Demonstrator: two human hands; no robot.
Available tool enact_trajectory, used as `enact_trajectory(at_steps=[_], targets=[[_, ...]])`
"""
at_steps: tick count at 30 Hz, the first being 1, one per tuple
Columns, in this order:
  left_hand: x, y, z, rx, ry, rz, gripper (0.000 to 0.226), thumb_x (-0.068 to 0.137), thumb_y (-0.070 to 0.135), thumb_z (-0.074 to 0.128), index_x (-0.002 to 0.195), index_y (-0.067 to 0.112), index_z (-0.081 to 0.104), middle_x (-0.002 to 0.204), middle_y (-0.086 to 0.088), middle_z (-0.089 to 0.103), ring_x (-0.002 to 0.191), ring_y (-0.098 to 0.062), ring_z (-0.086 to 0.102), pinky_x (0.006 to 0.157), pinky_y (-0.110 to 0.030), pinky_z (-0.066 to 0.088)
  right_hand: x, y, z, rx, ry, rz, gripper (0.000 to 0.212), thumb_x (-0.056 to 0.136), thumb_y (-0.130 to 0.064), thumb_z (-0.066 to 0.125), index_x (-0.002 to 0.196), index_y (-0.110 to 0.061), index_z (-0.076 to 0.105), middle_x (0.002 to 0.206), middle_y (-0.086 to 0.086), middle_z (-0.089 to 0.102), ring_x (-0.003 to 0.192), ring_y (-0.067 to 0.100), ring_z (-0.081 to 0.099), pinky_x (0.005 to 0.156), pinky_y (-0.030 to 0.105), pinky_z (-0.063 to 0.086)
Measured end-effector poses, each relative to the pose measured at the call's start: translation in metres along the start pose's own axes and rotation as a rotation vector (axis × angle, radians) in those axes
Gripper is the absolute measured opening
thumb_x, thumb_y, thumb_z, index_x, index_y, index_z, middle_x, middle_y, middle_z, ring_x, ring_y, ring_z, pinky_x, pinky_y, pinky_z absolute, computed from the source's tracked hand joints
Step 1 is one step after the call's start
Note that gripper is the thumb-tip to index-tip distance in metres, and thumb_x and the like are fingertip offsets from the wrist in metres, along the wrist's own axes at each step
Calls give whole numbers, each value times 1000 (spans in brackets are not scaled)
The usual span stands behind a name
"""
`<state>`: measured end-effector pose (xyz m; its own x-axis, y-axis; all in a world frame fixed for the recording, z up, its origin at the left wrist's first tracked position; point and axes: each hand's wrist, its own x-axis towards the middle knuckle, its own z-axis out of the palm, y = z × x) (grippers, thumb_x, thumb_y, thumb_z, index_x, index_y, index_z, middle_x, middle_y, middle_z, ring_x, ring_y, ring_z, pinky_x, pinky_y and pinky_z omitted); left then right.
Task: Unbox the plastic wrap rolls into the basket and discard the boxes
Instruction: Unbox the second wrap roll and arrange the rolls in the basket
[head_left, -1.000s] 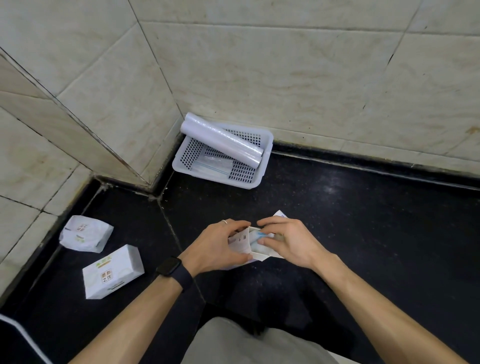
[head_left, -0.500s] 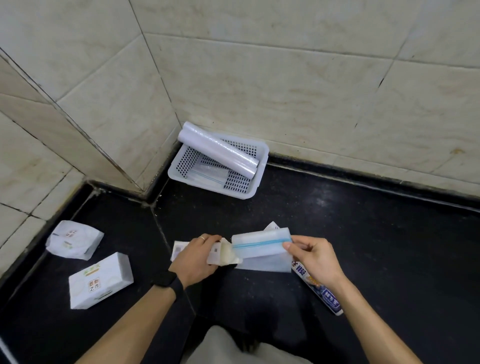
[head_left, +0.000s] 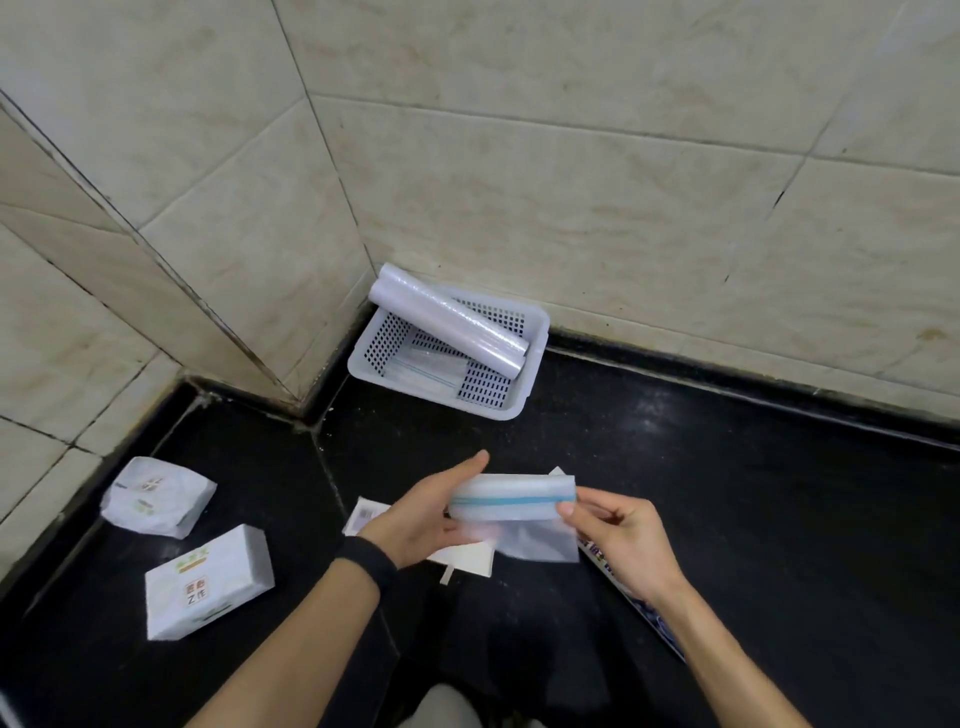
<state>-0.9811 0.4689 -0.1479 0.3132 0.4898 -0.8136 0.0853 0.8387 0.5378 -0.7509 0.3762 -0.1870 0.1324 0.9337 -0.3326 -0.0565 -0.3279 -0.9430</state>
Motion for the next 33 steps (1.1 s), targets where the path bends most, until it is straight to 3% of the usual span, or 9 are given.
enact_trajectory(at_steps=[2,5,9,13,17,22,27,30,33], targets=[[-2,5,-1,-67,25,-2,44,76,29,83,114,11,71,124,-18,62,96,-29,73,75,-35,61,7,-5,8,-45,26,-7,27,81,-24,81,108,-23,78,100,-4,78,99,12,72,90,28,55],[3,11,-11,-248,76,-3,35,76,-1,78,110,1,69,124,-21,53,103,-36,67,75,-37,62,14,-13,20,-94,53,-5,24,81,-21,81,93,-42,77,85,-11,78,80,-3,69,77,13,51],[15,12,-28,-179,118,90,40,79,-10,70,113,9,67,126,-15,57,111,-28,60,78,-31,57,23,-18,35,80,-67,124,33,83,-5,73,106,-27,77,105,6,76,94,16,73,80,23,56],[20,13,-39,-39,188,290,45,80,-9,71,113,20,66,121,-6,56,109,-23,59,79,-29,57,36,-18,50,357,-148,331,36,91,-15,66,126,-23,61,119,10,71,103,35,71,82,35,58],[24,24,-50,142,178,495,48,78,-4,73,113,28,67,116,-6,61,105,-22,63,78,-27,59,63,-21,69,94,-90,264,37,87,-29,75,121,-27,61,113,8,70,95,22,74,78,32,60],[37,64,-66,272,163,652,57,76,-7,71,117,33,65,114,0,66,102,-10,64,80,-20,54,116,-37,84,-84,-140,190,22,83,-13,79,103,-12,69,99,12,72,83,19,73,71,37,61],[69,107,-90,396,347,724,51,89,18,69,128,46,49,125,14,55,110,-5,57,86,-15,45,183,-64,90,-399,-17,79,20,82,-30,76,98,-28,65,97,3,72,88,22,70,79,42,59],[95,119,-118,753,564,722,58,94,33,59,147,25,38,146,-3,43,132,-19,41,108,-32,37,219,-72,92,-583,29,113,24,83,-34,71,104,-28,62,98,-2,68,83,14,66,71,30,54],[122,122,-141,1112,654,598,69,97,46,47,156,21,21,163,-13,16,150,-29,13,122,-46,17,245,-68,98,-699,-12,159,41,85,-31,70,122,-18,60,99,-3,66,81,9,63,64,21,46]])
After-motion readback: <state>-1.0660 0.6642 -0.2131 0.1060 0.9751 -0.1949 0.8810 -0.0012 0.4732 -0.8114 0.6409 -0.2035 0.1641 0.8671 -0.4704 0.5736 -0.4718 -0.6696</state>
